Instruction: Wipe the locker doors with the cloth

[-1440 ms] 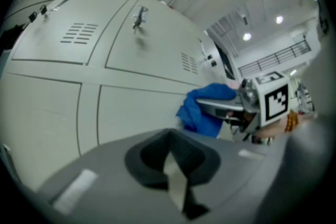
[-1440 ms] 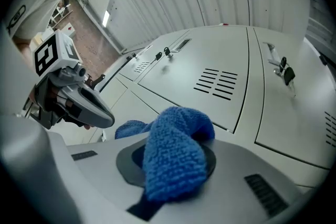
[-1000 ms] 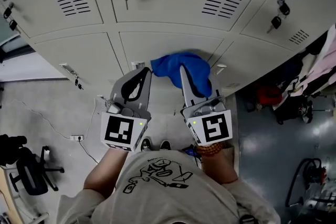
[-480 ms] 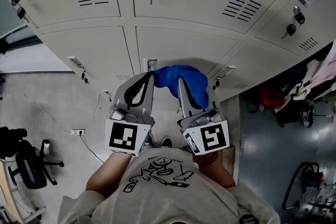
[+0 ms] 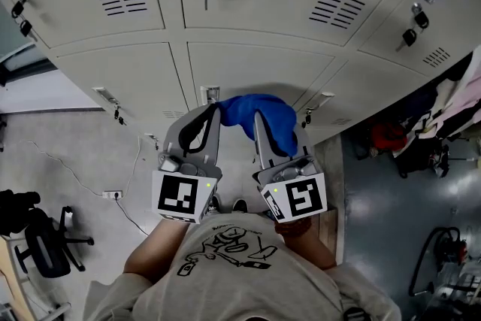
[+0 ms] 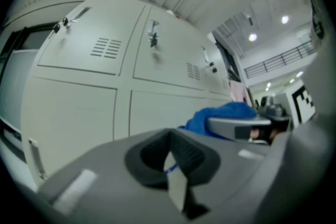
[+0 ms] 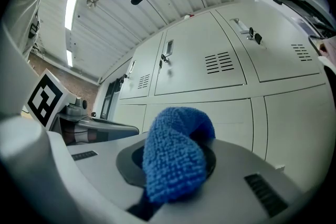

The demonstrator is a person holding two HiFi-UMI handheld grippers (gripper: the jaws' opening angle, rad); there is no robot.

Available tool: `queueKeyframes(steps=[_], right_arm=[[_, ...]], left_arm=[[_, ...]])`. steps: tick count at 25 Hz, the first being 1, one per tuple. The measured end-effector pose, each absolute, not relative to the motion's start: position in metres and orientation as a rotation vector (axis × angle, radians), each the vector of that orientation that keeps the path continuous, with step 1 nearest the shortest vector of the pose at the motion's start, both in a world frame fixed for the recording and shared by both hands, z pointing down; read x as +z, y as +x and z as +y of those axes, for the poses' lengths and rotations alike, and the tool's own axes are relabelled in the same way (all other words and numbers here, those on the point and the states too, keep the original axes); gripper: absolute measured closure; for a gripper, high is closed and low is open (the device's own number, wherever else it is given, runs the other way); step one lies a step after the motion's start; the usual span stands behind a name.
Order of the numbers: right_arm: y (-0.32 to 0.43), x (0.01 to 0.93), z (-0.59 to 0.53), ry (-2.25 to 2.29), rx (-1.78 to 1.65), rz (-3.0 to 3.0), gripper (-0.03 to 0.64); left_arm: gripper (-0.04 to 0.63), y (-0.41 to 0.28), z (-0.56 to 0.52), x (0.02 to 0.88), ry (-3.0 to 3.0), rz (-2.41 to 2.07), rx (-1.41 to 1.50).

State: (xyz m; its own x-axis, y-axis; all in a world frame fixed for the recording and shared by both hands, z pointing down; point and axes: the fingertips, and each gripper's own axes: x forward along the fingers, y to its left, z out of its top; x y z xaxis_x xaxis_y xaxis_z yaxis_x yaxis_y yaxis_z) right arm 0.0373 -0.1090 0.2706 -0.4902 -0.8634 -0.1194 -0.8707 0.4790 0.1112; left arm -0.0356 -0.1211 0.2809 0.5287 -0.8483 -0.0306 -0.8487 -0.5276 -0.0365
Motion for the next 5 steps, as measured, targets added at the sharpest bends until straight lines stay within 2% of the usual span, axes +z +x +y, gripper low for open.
queueKeyframes(steps=[5], right_arm=[[0.04,0.2698,-0.1086,-1.56,0.239,2.657,0.594]], left_arm=[[0.594,-0.0329,-0.121,0.2822,-2.699,1.49,-0.006]])
